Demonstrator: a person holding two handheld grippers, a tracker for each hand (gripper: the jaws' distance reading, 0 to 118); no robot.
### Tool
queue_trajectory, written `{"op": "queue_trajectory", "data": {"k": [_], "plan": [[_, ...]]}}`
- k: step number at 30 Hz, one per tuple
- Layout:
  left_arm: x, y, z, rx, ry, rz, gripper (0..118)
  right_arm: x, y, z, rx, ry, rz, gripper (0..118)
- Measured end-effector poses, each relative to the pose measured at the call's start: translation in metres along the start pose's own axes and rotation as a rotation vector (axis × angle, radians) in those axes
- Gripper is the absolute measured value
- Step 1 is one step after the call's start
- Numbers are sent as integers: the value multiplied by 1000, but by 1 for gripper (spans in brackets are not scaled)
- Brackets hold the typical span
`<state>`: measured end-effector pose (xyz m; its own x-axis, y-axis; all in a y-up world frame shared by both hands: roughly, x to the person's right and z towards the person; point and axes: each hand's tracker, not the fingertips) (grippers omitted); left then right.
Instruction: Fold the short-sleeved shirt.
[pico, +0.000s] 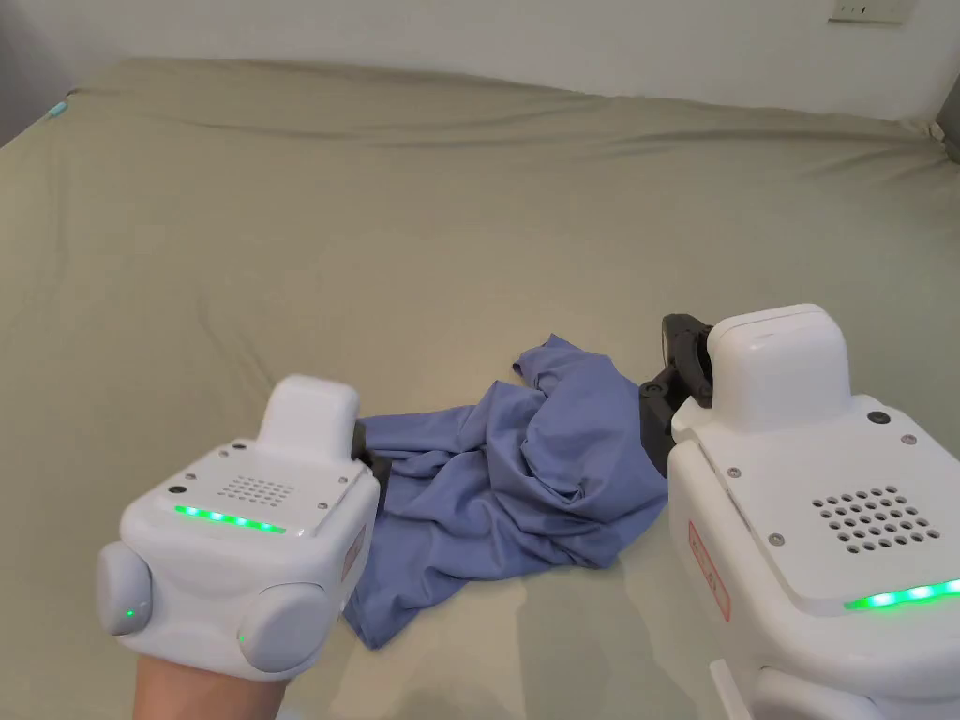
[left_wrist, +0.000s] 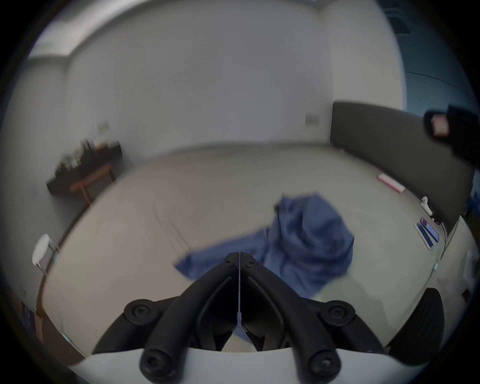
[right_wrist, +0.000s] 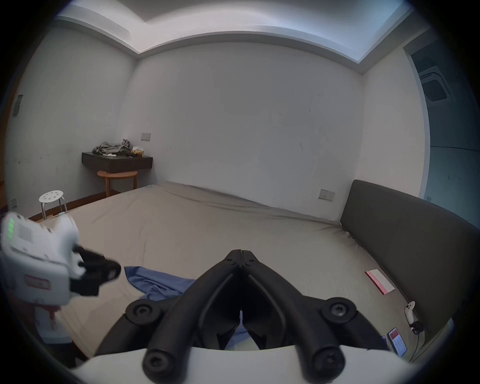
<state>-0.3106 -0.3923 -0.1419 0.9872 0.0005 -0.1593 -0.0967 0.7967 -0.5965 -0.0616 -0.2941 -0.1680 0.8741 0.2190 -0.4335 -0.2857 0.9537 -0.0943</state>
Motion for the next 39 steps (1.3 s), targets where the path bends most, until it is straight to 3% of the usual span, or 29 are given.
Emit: {"op": "queue_trajectory", "data": {"k": [5,7,10,11,17,19,21,22,23,28,32,34,37,38,39], "plan": [[-5,-51,-61,-213,-29,116,0,15,-24,-18,-72,-9,-4,0],[-1,-62,-79,-260,6,92,10,22,-33,-23,-97,-20,-10,0],[3,-77,-104,-334,17,74,108,33,-44,-28,-132,-43,-22,0],[5,-80,-109,-319,16,77,117,35,-47,-29,-138,-48,-25,0],[10,-87,-124,-358,28,90,116,48,-57,-33,-185,-82,-37,0],[10,-84,-119,-353,20,86,106,50,-59,-33,-197,-85,-34,0],[9,-76,-108,-300,45,38,56,50,-60,-36,-209,-83,-29,0],[8,-71,-100,-263,52,14,18,50,-61,-38,-219,-79,-26,0],[6,-67,-95,-248,33,8,3,50,-62,-40,-226,-71,-22,0],[-12,-46,-54,-122,6,75,3,50,-73,-69,-329,35,-47,0],[-36,-36,-19,-32,31,108,3,52,-95,-113,-459,62,-10,0],[-50,-36,-10,-29,39,116,3,54,-111,-140,-540,93,-21,6],[-64,-40,-2,-33,53,118,3,57,-138,-181,-660,146,-84,100],[-67,-42,-1,-37,59,114,3,57,-149,-195,-684,151,-94,118],[-69,-45,-1,-45,66,107,3,56,-157,-207,-666,148,-94,116]]}}
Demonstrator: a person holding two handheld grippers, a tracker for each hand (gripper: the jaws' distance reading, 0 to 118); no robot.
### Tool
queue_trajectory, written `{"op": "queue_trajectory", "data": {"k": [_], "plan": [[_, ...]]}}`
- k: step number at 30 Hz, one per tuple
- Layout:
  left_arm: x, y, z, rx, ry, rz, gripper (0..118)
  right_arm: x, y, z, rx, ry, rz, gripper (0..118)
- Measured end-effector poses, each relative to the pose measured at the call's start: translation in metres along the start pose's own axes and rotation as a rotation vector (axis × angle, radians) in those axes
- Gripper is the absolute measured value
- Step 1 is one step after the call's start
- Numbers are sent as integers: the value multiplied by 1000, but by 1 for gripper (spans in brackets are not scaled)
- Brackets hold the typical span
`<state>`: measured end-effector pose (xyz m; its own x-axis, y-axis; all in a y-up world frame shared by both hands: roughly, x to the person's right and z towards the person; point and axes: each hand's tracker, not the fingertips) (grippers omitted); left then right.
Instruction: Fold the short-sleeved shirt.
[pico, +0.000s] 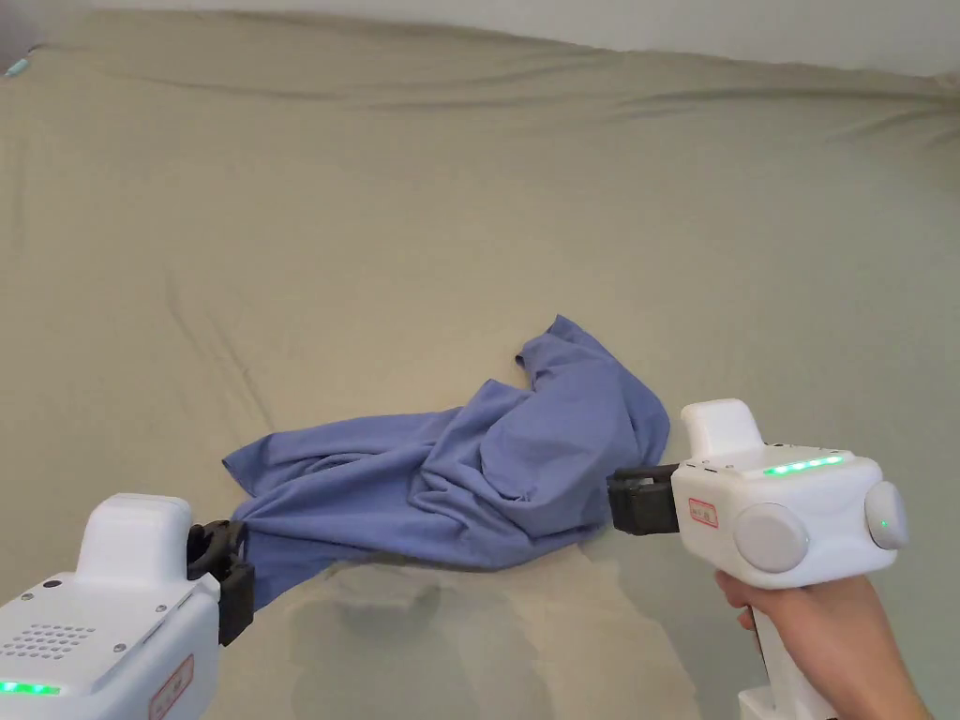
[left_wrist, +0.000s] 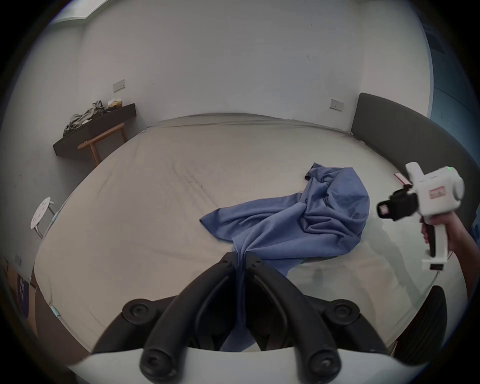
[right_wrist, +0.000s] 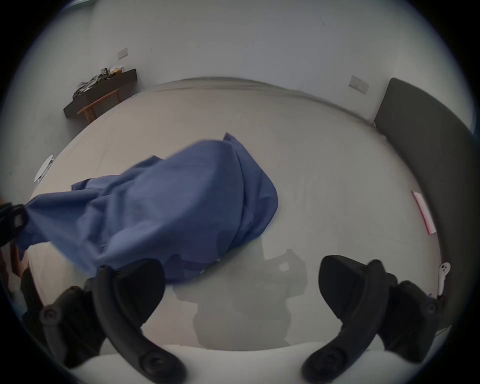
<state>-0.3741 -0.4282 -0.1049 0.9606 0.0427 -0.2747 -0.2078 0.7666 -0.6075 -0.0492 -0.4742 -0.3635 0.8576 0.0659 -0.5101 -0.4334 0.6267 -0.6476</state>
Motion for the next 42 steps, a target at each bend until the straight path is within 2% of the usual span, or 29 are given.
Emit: {"op": "queue_trajectory", "data": {"k": [3,7,10,11,12,13,14,15,21,26,32,37,42], "plan": [[-2,-10,-7,-29,3,3,3,1,9,-46,-70,-30,-1,115],[-1,-21,-18,-76,8,8,3,2,18,-79,-112,18,-67,113],[-2,-23,-22,-90,6,14,3,-6,18,-77,-91,72,-65,85],[-2,-23,-24,-91,8,16,3,-6,17,-72,-78,69,-56,43],[-3,-22,-25,-91,7,19,3,-6,17,-65,-58,165,-56,13],[-4,-21,-26,-90,4,26,3,-9,17,-60,-38,188,-69,14],[-3,-20,-26,-85,5,30,3,-12,16,-56,-25,94,-37,14],[-3,-17,-24,-76,5,32,3,-17,15,-47,-26,90,-5,14],[-11,15,5,69,-18,85,3,2,21,35,147,125,-132,14],[-16,56,43,227,-26,110,3,5,33,132,330,144,-152,14],[-20,113,95,410,-49,137,3,11,47,215,532,139,-144,14],[-15,153,128,523,-48,96,3,6,58,269,679,99,-119,14],[-9,185,149,602,-63,90,3,0,71,308,799,22,-40,14]]}}
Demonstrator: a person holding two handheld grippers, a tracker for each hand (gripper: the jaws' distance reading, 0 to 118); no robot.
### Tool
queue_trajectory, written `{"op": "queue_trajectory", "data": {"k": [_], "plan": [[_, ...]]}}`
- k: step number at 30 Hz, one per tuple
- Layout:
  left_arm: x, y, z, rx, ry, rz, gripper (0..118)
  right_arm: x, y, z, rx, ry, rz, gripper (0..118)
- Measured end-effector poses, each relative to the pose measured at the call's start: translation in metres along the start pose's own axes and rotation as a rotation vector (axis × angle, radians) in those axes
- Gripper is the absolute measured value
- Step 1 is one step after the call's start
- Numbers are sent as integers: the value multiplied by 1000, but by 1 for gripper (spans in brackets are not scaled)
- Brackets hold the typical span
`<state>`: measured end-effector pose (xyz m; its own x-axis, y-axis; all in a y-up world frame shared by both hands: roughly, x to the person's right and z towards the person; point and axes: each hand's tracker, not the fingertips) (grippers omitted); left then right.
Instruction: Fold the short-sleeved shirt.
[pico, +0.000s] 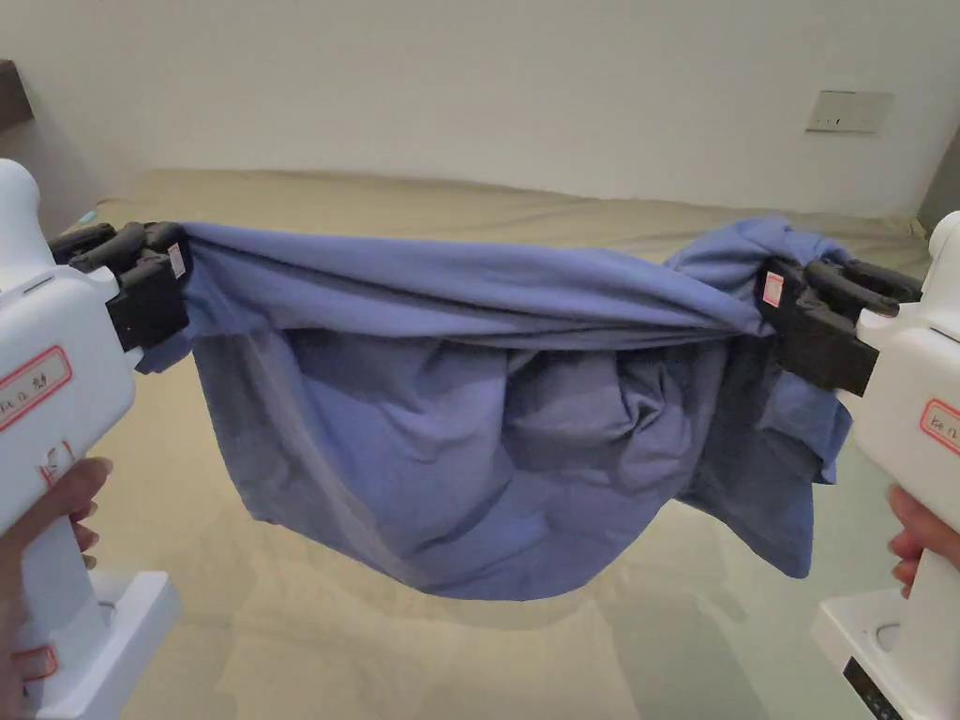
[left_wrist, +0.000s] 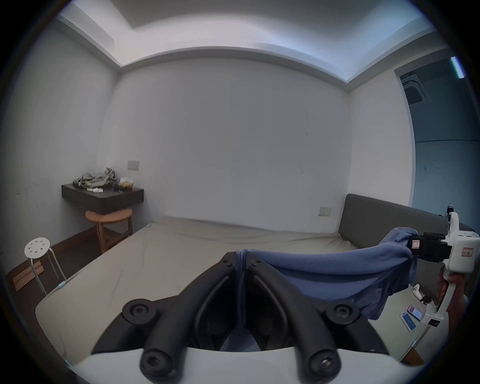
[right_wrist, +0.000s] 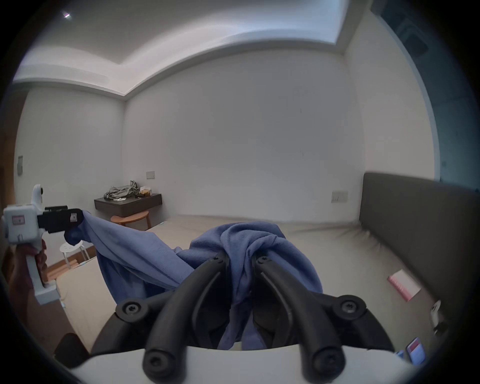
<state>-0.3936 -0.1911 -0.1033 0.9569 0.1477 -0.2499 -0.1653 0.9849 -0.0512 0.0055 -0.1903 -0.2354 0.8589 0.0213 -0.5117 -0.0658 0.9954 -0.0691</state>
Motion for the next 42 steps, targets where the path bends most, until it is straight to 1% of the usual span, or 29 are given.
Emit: {"op": "queue_trajectory", "data": {"k": [4,6,8,11,15,18,20,24,27,31,35,38,42], "plan": [[7,26,-7,53,-4,-15,3,0,31,-1,52,-16,43,14],[10,39,-13,73,-12,-25,3,2,45,-7,76,-31,79,14],[12,51,-21,95,-17,-41,3,2,57,-15,97,-48,117,14],[14,67,-39,112,-14,-63,3,7,72,-36,107,-58,140,14],[8,80,-77,117,-15,-78,3,6,84,-68,110,-77,173,13],[2,83,-107,108,-7,-94,3,6,84,-102,103,-96,224,14],[-1,83,-132,95,0,-103,3,6,81,-126,89,-108,253,14],[-11,78,-186,58,4,-102,3,10,69,-178,55,-125,273,13],[-20,72,-226,21,19,-102,3,4,58,-207,32,-147,308,14],[-31,49,-270,-17,50,-106,3,4,40,-250,-12,-156,291,14],[-35,16,-282,-66,85,-149,3,1,5,-279,-96,-143,260,14],[-45,-20,-284,-140,96,-159,3,-3,-35,-288,-193,-111,251,14],[-51,-75,-260,-255,106,-166,3,-8,-106,-282,-368,-42,200,14]]}}
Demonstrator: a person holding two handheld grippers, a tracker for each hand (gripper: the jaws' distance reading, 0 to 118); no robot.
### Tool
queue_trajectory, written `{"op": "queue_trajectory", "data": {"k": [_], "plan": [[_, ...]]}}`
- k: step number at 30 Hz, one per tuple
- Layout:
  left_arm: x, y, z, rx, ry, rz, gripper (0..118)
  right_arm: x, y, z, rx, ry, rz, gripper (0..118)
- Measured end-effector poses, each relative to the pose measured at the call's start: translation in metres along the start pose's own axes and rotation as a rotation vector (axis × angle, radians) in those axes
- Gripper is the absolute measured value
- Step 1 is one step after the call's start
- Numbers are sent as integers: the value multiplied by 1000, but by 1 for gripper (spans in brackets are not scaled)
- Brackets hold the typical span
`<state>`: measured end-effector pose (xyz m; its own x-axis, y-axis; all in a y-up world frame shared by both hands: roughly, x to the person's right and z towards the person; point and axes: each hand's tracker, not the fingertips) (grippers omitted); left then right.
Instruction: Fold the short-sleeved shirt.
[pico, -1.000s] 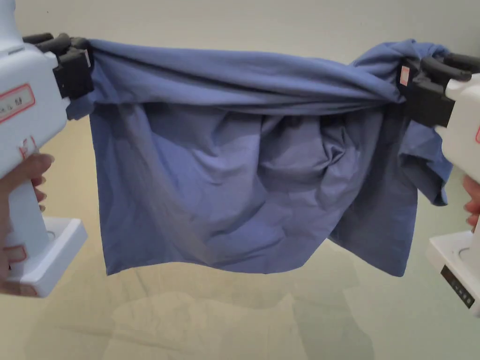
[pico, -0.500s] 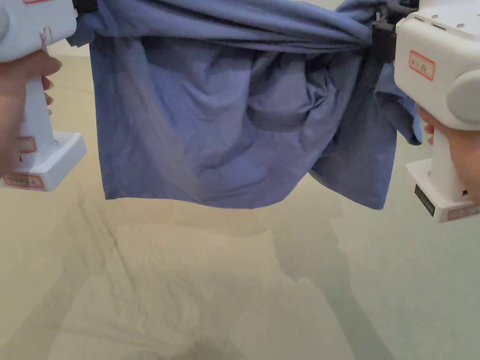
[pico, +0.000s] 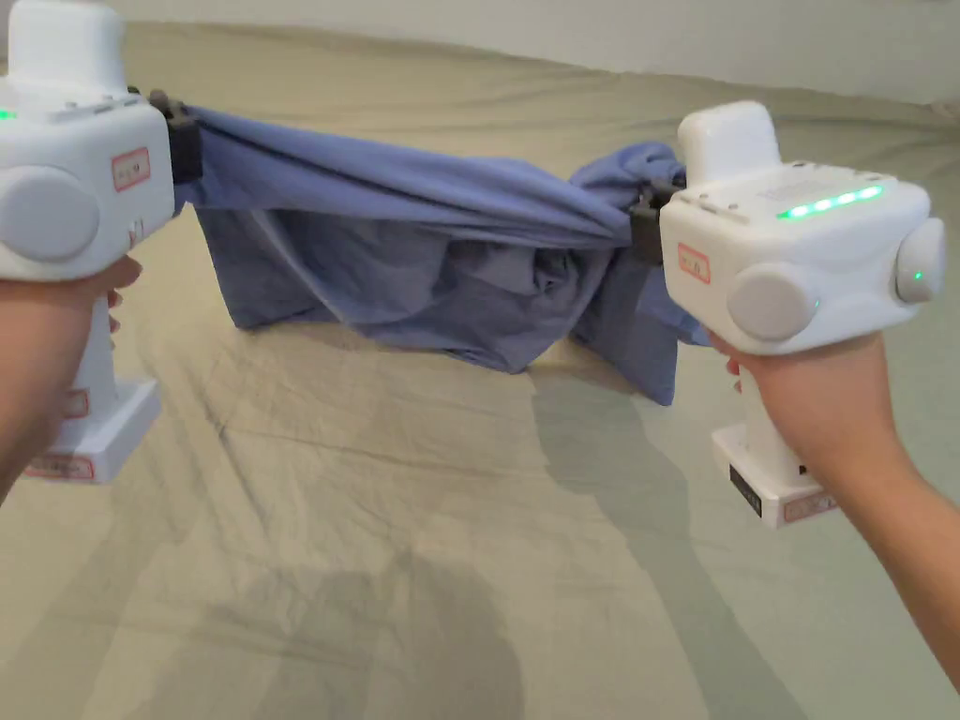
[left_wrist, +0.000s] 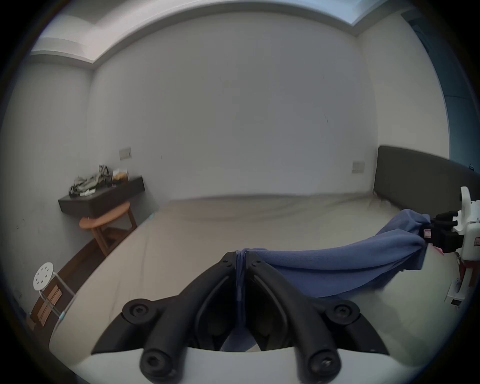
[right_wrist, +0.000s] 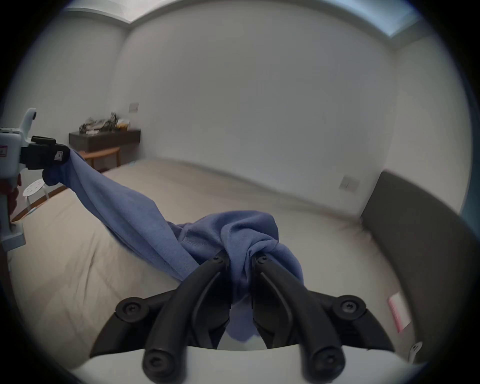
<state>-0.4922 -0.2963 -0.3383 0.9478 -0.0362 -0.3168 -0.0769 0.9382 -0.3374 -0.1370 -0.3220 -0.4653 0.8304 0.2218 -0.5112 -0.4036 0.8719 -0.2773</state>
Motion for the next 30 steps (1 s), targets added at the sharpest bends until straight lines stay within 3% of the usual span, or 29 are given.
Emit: {"op": "queue_trajectory", "data": {"k": [6,13,21,27,30], "plan": [[6,-131,43,-235,21,-70,3,-35,-112,5,-261,114,-49,14],[-6,-255,119,-569,-21,-112,3,-71,-204,62,-483,216,-106,13],[-2,-280,192,-649,-46,-164,3,-80,-241,134,-542,242,-206,13],[3,-284,226,-707,-80,-216,3,-73,-268,186,-612,248,-395,13],[5,-289,235,-744,-91,-229,3,-77,-279,207,-631,246,-405,13]]}}
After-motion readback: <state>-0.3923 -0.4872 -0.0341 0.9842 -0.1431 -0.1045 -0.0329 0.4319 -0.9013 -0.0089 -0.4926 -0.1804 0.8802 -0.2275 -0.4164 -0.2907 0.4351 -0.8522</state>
